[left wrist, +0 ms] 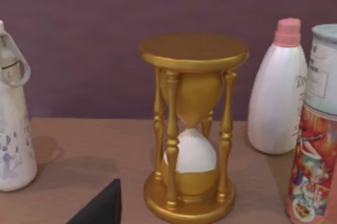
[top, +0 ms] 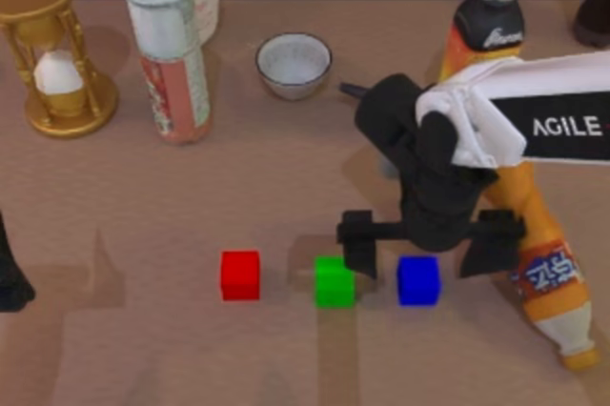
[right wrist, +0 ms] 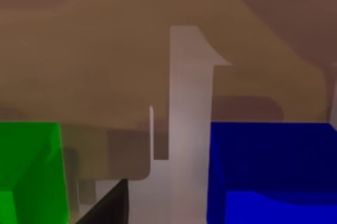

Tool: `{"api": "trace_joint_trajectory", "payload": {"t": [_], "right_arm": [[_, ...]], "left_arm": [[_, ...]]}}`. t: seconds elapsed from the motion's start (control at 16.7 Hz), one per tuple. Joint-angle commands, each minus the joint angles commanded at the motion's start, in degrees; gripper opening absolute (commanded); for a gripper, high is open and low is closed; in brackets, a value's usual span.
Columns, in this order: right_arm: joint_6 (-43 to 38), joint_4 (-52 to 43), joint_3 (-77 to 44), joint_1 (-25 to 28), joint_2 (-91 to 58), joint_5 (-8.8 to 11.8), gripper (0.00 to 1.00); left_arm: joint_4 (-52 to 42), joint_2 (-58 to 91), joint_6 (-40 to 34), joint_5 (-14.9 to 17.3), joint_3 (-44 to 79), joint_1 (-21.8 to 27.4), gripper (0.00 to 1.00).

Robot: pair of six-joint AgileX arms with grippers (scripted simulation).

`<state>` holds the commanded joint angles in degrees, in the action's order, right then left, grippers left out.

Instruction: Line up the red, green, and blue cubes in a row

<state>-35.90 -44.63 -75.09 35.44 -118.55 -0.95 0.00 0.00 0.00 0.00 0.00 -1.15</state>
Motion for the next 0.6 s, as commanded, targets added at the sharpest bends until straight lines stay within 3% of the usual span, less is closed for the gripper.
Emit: {"api": "trace_joint_trajectory", "payload": {"t": [0.6], "right_arm": [[0.01,-14.11,-7.78,0.65,6.32,0.04,1.00]], "left_arm": [[0.00,0.00,0.00,0.00,0.00,0.00,1.00]]}}
